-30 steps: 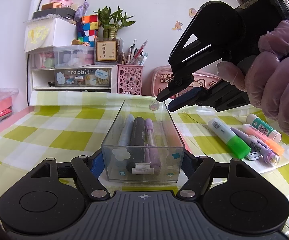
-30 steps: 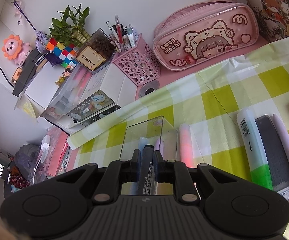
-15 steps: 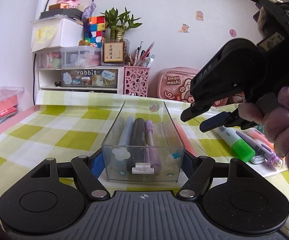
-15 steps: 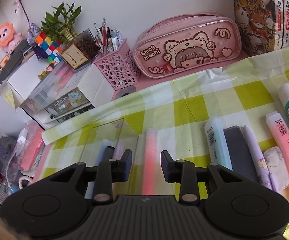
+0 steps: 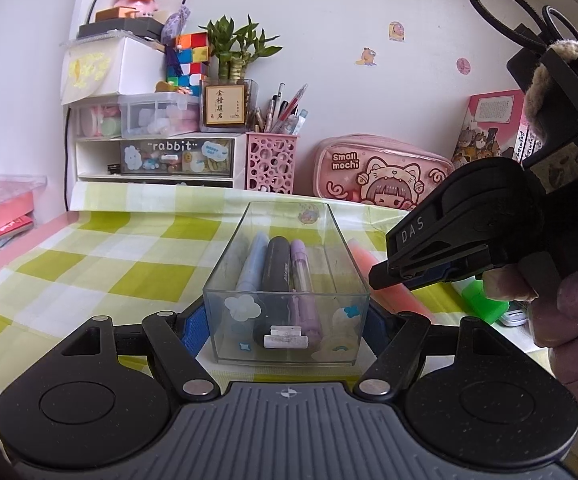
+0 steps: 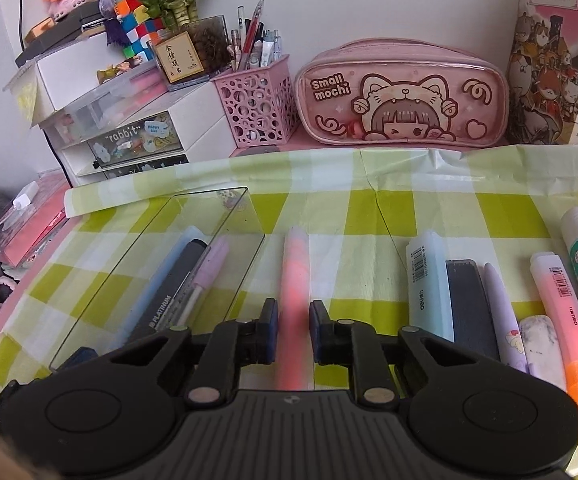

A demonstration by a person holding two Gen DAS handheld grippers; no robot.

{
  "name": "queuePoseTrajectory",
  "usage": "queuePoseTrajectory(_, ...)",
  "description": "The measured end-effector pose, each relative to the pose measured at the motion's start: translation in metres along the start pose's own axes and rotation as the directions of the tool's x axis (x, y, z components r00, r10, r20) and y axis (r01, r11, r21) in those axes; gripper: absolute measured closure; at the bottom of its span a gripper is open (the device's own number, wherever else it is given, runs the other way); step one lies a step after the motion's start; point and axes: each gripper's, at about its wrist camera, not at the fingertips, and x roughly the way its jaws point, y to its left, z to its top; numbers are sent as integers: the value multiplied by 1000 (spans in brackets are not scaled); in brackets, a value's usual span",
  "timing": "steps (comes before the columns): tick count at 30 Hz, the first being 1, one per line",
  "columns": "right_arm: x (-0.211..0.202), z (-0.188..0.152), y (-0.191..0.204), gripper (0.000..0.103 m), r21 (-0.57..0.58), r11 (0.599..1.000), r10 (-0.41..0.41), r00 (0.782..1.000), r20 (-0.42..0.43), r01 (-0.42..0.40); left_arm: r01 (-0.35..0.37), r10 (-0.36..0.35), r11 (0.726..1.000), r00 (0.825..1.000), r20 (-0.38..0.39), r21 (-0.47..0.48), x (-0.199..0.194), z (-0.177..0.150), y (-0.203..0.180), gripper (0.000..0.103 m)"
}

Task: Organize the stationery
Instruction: 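Reach the right tool to the pink highlighter and close on it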

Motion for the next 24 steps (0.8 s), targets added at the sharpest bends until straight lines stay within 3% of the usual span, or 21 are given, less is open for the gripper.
queuePoseTrajectory(14, -26, -9, -20, 83, 50, 998, -24, 998, -66, 27, -6, 6, 1000, 1000, 5, 18, 0, -1, -2, 30)
queuePoseTrajectory(24, -22, -7, -16, 82, 30, 998, -46, 998, -43, 47, -1, 1, 1000, 1000, 6, 25, 0, -1, -3, 30)
